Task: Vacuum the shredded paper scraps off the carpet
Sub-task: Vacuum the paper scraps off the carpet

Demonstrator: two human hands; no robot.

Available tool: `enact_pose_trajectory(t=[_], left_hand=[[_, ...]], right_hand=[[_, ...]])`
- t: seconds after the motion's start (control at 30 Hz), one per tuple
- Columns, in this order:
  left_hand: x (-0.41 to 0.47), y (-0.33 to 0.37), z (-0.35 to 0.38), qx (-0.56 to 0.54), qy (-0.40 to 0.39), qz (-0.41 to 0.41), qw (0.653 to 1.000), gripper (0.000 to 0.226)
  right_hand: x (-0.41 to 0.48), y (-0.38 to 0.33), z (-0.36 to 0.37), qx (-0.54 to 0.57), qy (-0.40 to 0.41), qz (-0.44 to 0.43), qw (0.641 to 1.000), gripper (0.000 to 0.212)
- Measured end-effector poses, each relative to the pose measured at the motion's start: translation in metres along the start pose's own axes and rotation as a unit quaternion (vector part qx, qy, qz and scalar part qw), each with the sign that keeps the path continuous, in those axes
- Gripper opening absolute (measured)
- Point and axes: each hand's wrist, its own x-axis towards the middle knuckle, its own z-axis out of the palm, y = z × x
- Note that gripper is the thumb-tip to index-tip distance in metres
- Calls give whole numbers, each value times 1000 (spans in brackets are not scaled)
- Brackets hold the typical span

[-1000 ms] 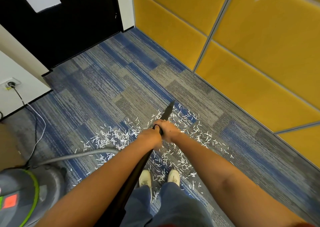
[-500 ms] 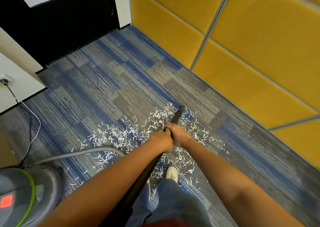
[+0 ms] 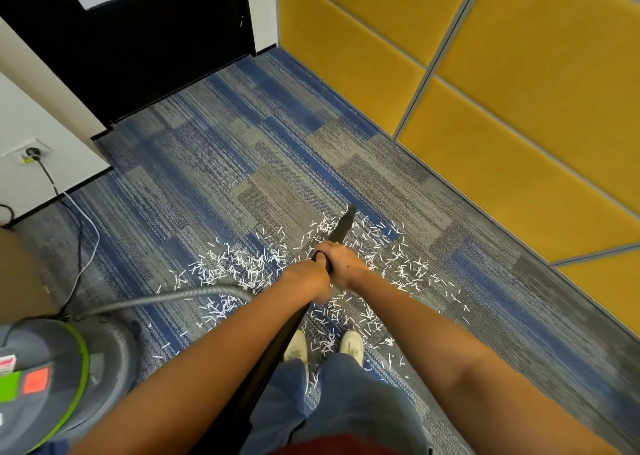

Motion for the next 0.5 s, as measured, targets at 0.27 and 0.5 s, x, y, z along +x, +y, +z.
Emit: enact_pose_trajectory(t=[0.27, 0.5], left_hand=[[-4, -26, 2, -18, -8, -39, 999, 77], [-3, -4, 0, -8, -11, -16, 1000, 78]], right_hand=[[13, -30, 7, 8, -17, -37, 999, 33], [-3, -10, -2, 4, 0, -25, 1000, 31]])
